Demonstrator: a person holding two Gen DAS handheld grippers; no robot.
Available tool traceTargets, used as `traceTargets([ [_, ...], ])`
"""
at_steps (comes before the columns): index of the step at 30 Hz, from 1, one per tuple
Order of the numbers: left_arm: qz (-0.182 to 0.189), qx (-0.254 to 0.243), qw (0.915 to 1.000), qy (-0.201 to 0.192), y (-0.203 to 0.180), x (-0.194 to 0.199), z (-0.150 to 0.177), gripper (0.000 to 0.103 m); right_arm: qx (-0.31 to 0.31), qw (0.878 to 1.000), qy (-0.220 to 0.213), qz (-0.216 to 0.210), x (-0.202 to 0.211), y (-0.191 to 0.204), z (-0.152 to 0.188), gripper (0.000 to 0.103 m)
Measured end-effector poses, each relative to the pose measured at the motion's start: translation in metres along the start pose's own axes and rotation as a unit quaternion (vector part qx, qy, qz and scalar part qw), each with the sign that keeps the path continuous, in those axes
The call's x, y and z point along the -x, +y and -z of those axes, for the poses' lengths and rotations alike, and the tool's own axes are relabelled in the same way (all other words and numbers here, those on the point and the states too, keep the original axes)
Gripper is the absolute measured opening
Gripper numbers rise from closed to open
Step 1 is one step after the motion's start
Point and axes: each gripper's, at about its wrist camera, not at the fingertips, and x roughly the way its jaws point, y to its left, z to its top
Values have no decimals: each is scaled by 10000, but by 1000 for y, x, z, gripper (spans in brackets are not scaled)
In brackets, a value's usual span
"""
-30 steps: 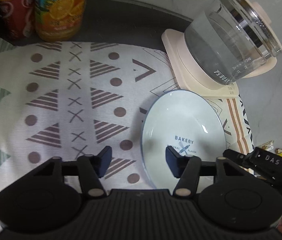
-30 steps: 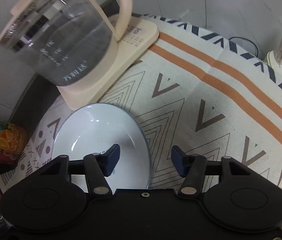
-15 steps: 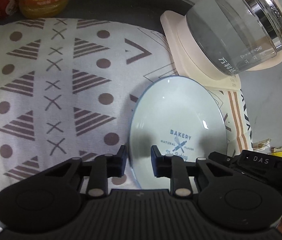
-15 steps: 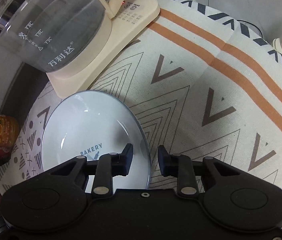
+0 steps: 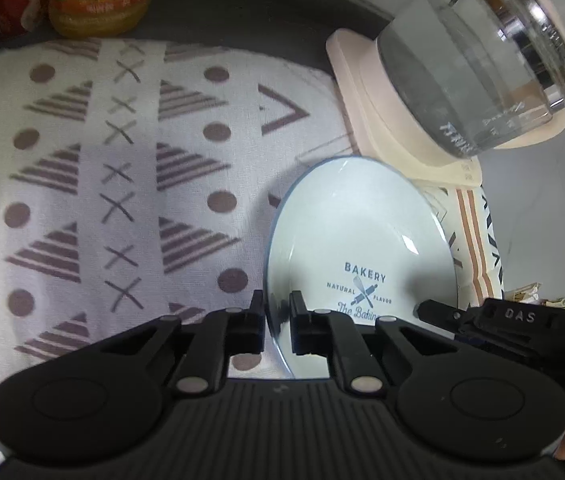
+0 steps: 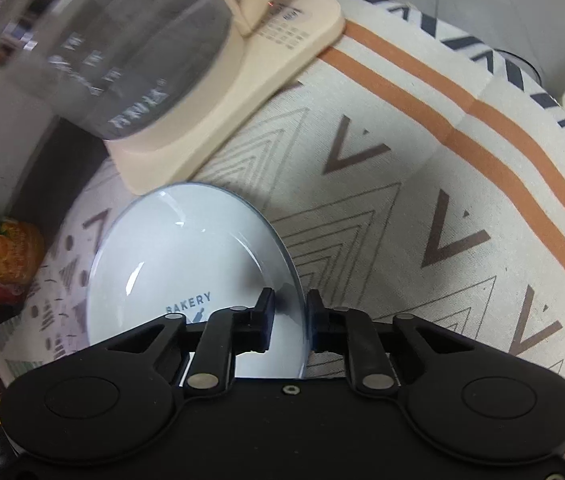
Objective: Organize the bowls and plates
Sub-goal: 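Close both grippers on the rim of the 'BAKERY' plate, then carry the 'BAKERY' plate and lower it onto the plate stack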
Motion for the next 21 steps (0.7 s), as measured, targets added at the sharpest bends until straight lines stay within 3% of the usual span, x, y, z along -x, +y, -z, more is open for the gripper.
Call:
traceTargets([
  [6,7,-45,9995,-302,2,20,-3,9,89,9985,-396,-370,26,6,8,5],
  [21,-73,205,9968,-774,18,70,12,9,411,9940,-608,-816,51,31,23,5],
])
